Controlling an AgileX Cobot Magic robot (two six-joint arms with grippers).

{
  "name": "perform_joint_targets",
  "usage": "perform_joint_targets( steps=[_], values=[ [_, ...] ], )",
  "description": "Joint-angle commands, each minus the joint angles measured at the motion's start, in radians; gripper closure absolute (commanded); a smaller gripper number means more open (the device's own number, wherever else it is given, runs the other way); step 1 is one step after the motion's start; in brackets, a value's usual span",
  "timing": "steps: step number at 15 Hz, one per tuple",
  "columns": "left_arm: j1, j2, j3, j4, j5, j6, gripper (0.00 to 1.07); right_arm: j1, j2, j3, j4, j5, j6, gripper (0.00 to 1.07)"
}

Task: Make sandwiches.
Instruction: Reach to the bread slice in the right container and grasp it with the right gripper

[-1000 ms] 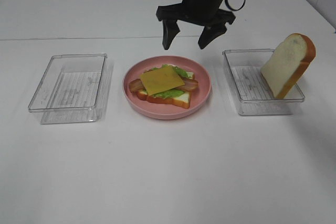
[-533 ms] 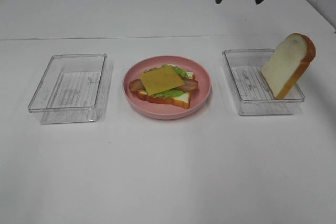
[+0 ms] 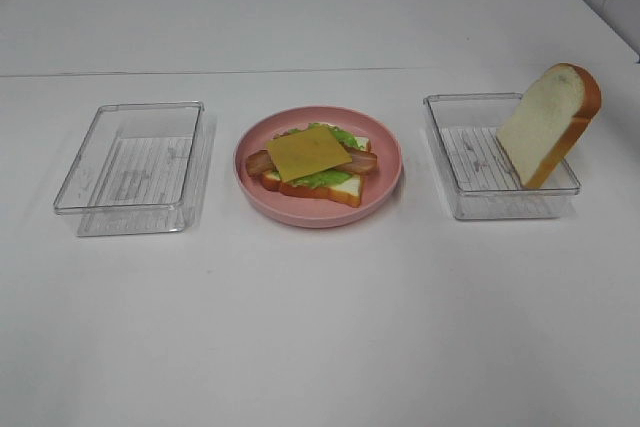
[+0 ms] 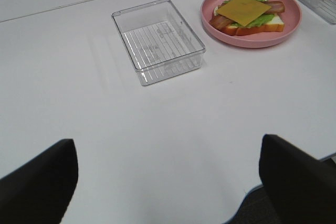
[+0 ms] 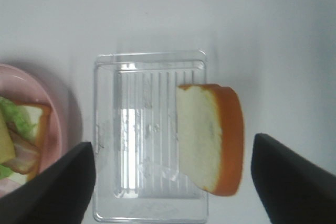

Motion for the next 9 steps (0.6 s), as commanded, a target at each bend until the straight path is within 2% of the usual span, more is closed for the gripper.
perform_joint_targets(
  steps=[1,4,9],
  values=[
    [0.004,-0.021,0.001,-0.005,-0.009,0.0,0.18,-0.063,-0.04,0.104,0.027,0.079,-0.046,0.32],
    [0.004,-0.021,0.001,-0.005,-0.009,0.0,0.18,-0.1,-0.022,0.206,0.063,0.074,-0.109,0.31],
    [0.004,-0.021,0.001,-0.005,-0.009,0.0,0.18,-0.1,0.069,0.207,0.046,-0.051,-0.113,0.31]
  ],
)
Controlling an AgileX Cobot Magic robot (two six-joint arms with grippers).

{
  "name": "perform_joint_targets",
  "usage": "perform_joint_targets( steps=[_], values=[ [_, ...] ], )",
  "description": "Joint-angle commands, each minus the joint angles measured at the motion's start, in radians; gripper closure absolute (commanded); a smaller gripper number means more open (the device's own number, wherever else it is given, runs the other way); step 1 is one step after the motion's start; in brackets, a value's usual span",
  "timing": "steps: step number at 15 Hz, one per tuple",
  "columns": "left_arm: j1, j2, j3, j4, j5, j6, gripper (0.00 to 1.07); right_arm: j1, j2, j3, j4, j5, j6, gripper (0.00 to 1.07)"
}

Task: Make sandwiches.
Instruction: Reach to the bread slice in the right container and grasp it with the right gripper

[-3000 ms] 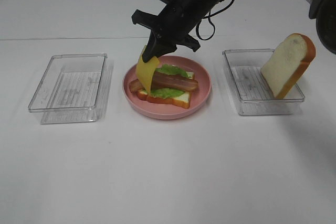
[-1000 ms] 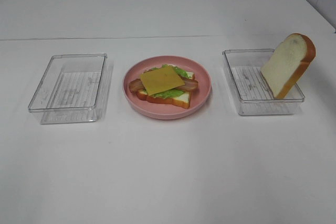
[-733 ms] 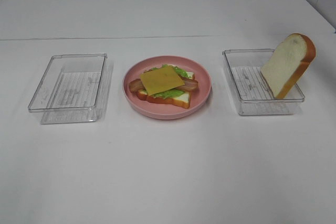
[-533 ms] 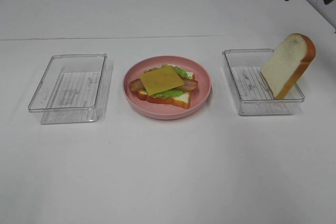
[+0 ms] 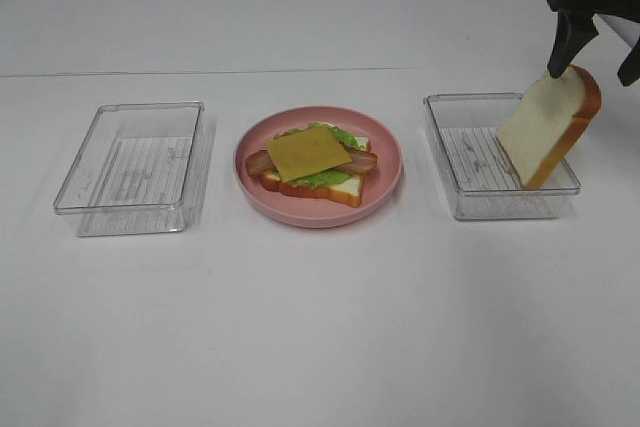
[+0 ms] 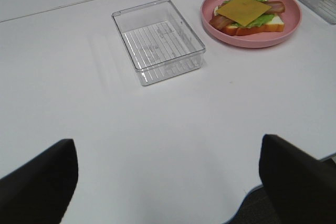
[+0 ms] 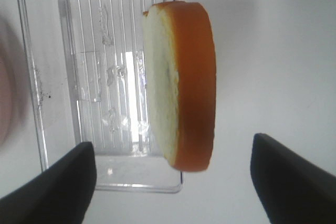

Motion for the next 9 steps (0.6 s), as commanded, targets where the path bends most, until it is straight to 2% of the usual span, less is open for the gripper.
perform_joint_targets(
  steps=[1,4,6,7,9],
  values=[
    [0.004,-0.021,0.001,-0.005,-0.009,0.0,0.18,-0.004,0.034,0.006,-0.007,-0.053,-0.007,0.31],
    [0.004,-0.021,0.001,-0.005,-0.009,0.0,0.18,-0.004,0.089,0.006,-0.006,-0.074,-0.006,0.33],
    [0.004,-0.021,0.001,-0.005,-0.009,0.0,0.18,-0.004,0.109,0.006,-0.006,-0.07,-0.006,0.59],
    [0.004,-0.021,0.001,-0.005,-0.009,0.0,0.18,-0.004,0.109,0.006,-0.006,-0.07,-0.006,0.67],
    [0.004,-0.021,0.001,-0.005,-0.009,0.0,0.18,-0.004,0.101,0.005,-0.005,-0.062,-0.006,0.99]
  ],
)
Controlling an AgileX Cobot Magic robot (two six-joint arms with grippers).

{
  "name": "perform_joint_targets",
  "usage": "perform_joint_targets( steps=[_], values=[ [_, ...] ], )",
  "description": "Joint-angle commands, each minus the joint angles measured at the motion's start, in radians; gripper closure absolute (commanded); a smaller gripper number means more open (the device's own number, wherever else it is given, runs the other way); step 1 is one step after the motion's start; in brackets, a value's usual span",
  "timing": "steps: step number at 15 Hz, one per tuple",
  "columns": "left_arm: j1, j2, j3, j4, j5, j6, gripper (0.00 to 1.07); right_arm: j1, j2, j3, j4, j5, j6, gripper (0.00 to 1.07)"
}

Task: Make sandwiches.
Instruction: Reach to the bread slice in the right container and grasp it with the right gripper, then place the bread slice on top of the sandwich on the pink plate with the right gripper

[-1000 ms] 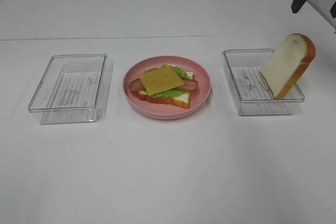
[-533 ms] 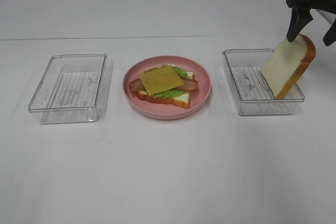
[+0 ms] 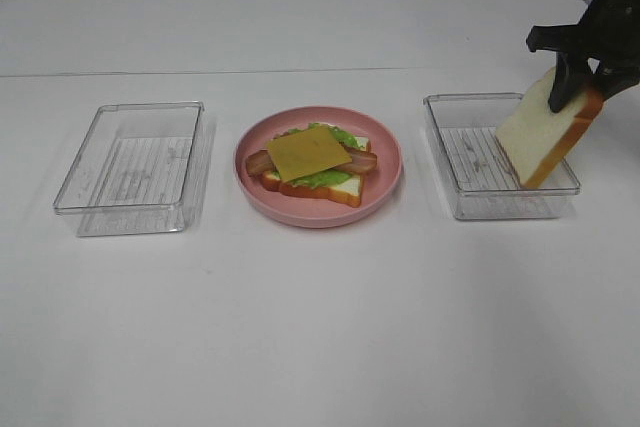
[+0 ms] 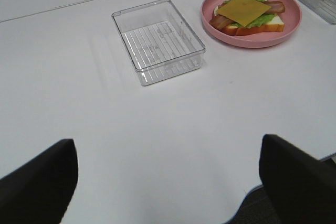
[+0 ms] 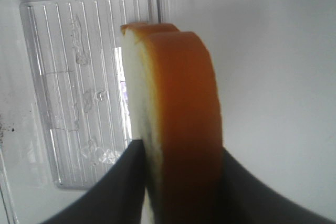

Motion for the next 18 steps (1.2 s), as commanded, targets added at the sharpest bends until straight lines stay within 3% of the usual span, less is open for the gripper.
perform_joint_targets(
  steps=[1,5,12,18],
  values=[
    [0.004,-0.021,0.001,-0.005,-0.009,0.0,0.18,-0.003,-0.016,0.005,-0.001,0.011,-0.006,1.07],
    [0.004,-0.021,0.001,-0.005,-0.009,0.0,0.18,-0.003,-0.102,0.003,0.048,0.016,-0.01,1.07],
    [0.004,-0.021,0.001,-0.005,-0.009,0.0,0.18,0.021,-0.204,0.014,0.518,0.07,-0.138,1.07],
    [0.004,-0.021,0.001,-0.005,-0.009,0.0,0.18,0.263,-0.141,0.09,0.694,-0.118,-0.178,1.07]
  ],
)
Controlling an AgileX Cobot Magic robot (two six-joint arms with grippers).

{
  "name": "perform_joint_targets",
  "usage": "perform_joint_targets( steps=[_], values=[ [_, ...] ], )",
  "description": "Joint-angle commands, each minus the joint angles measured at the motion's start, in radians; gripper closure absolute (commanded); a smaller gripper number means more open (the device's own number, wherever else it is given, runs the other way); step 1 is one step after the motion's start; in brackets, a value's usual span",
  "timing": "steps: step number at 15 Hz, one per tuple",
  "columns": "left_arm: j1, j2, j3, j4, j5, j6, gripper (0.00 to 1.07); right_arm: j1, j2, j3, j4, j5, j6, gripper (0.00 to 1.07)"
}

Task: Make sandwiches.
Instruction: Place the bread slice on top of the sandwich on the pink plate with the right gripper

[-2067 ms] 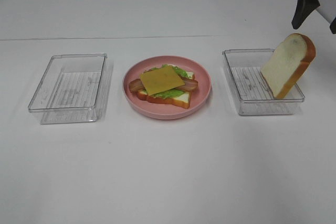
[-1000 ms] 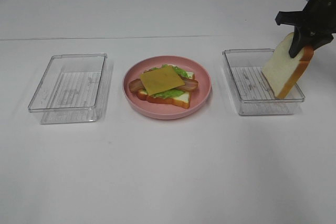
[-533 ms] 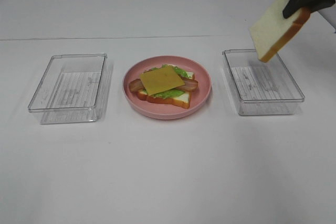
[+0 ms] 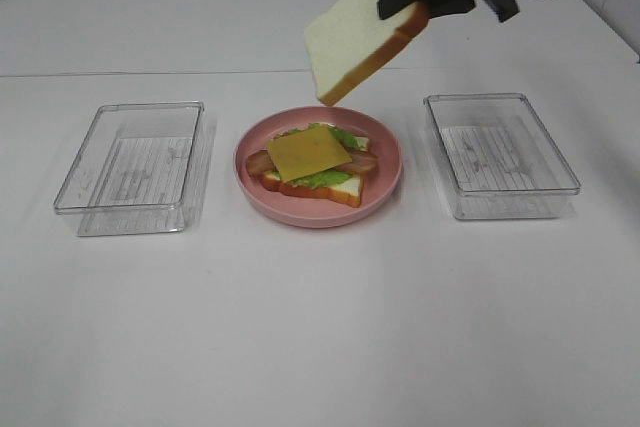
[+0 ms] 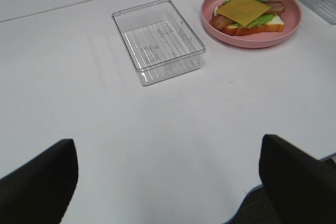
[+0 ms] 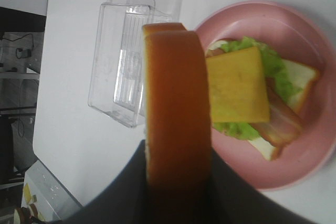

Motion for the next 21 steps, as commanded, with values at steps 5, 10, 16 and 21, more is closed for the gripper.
perform_joint_targets(
  steps=[5,10,16,21],
  values=[
    [0.004,-0.021,0.001,-0.005,-0.009,0.0,0.18,0.1,0.162,0.01,0.153,-0.09,-0.001,1.07],
    [0.004,-0.021,0.001,-0.005,-0.009,0.0,0.18,0.098,0.24,0.026,0.291,-0.061,-0.029,1.07],
    [0.004,-0.021,0.001,-0.005,-0.009,0.0,0.18,0.098,0.296,0.047,0.251,-0.133,0.018,1.07],
    [0.004,-0.021,0.001,-0.005,-0.009,0.0,0.18,0.096,0.297,0.047,0.227,-0.151,0.034,0.97]
  ],
)
